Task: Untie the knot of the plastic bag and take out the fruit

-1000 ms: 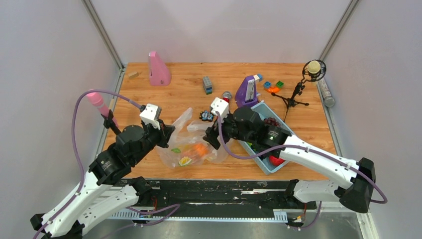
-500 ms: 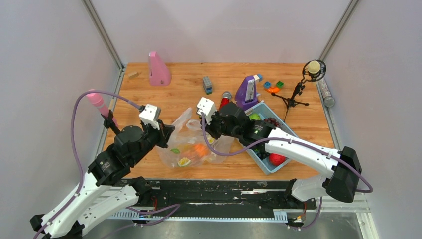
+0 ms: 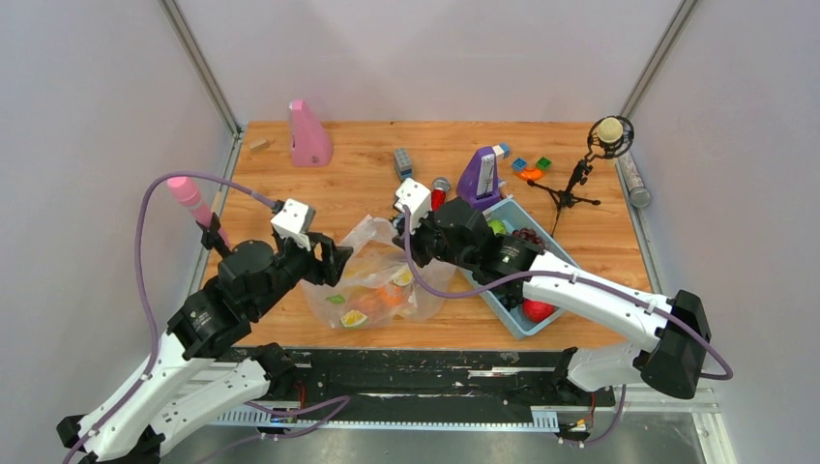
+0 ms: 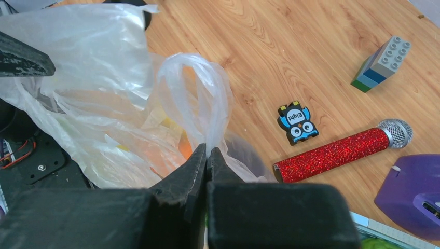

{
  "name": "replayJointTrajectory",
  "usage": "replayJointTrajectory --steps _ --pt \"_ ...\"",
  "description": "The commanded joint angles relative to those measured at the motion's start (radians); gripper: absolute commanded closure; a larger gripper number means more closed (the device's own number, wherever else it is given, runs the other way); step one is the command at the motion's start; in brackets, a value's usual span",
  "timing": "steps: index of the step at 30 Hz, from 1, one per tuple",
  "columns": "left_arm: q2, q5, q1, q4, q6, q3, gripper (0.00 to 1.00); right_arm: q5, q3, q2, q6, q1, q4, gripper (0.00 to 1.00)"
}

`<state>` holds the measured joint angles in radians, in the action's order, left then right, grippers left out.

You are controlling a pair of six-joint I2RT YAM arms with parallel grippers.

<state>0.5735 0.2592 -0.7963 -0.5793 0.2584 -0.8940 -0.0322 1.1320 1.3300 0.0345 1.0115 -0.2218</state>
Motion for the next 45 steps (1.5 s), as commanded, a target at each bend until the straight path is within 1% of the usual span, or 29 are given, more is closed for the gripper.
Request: replayJointTrajectory --steps 1,4,8,13,16,18,19,20,21,22,23,24,25,29,30,31,32,33,34,36,39,42,45 --pt "0.047 -0.051 -0.002 0.029 -0.086 -0.087 0.2 0.046 -0.004 -0.043 -0.028 0.003 0.071 1.0" --pt "0.102 -0.071 -0.001 0.006 -0.119 -0.11 0.14 0.062 -0.004 -0.05 -0.03 0.003 0.077 1.0" --pt "0.164 -0.119 -0.001 -0.014 -0.15 -0.13 0.11 0.075 -0.007 -0.064 -0.056 0.003 0.081 1.0" --pt "0.22 -0.174 -0.001 -0.051 -0.189 -0.158 0.1 0.065 -0.014 -0.082 -0.059 0.004 0.098 1.0" --pt "0.234 -0.172 -0.001 -0.056 -0.213 -0.156 0.12 0.067 -0.016 -0.089 -0.071 0.003 0.102 1.0" --pt "0.244 -0.143 -0.001 -0.066 -0.219 -0.161 0.18 0.062 -0.023 -0.099 -0.079 0.003 0.107 1.0" --pt "0.248 -0.133 -0.001 -0.077 -0.218 -0.167 0.24 0.054 -0.028 -0.104 -0.085 0.003 0.112 1.0" --pt "0.254 -0.109 -0.001 -0.081 -0.215 -0.171 0.27 0.041 -0.032 -0.108 -0.091 0.003 0.116 1.0" --pt "0.257 -0.095 -0.001 -0.086 -0.207 -0.174 0.35 0.033 -0.038 -0.112 -0.097 0.002 0.123 1.0" --pt "0.257 -0.063 -0.001 -0.087 -0.203 -0.176 0.39 -0.022 -0.044 -0.116 -0.106 0.003 0.131 1.0" --pt "0.254 -0.049 -0.001 -0.086 -0.193 -0.176 0.51 -0.054 -0.051 -0.12 -0.124 0.003 0.137 1.0" --pt "0.252 -0.015 -0.001 -0.084 -0.187 -0.175 0.58 -0.097 -0.062 -0.126 -0.148 0.003 0.146 1.0" --pt "0.246 0.003 -0.001 -0.075 -0.174 -0.176 0.69 -0.134 -0.076 -0.132 -0.163 0.003 0.171 1.0" --pt "0.226 0.121 -0.001 -0.031 -0.151 -0.188 0.84 -0.256 -0.09 -0.118 -0.199 -0.002 0.267 1.0" --pt "0.225 0.171 -0.001 -0.024 -0.15 -0.202 0.87 -0.277 -0.073 -0.101 -0.198 -0.004 0.271 1.0" --pt "0.226 0.196 -0.001 -0.008 -0.148 -0.209 0.92 -0.304 -0.046 -0.077 -0.193 -0.005 0.27 1.0" --pt "0.228 0.248 -0.001 0.002 -0.15 -0.224 0.95 -0.336 -0.017 -0.052 -0.186 -0.005 0.266 1.0" --pt "0.231 0.271 0.0 0.028 -0.162 -0.23 1.0 -0.364 0.029 -0.02 -0.175 -0.006 0.262 1.0" --pt "0.232 0.31 0.0 0.06 -0.172 -0.241 1.0 -0.393 0.065 -0.005 -0.163 -0.007 0.257 1.0" --pt "0.235 0.337 0.0 0.122 -0.215 -0.253 1.0 -0.445 0.126 0.035 -0.144 -0.009 0.256 1.0" --pt "0.253 0.352 0.002 0.187 -0.282 -0.282 1.0 -0.475 0.185 0.058 -0.134 -0.018 0.256 1.0" --pt "0.272 0.355 0.011 0.227 -0.313 -0.32 1.0 -0.482 0.191 0.046 -0.155 -0.028 0.261 1.0" --pt "0.276 0.309 0.071 0.244 -0.285 -0.328 1.0 -0.503 0.141 0.009 -0.178 -0.032 0.283 1.0"
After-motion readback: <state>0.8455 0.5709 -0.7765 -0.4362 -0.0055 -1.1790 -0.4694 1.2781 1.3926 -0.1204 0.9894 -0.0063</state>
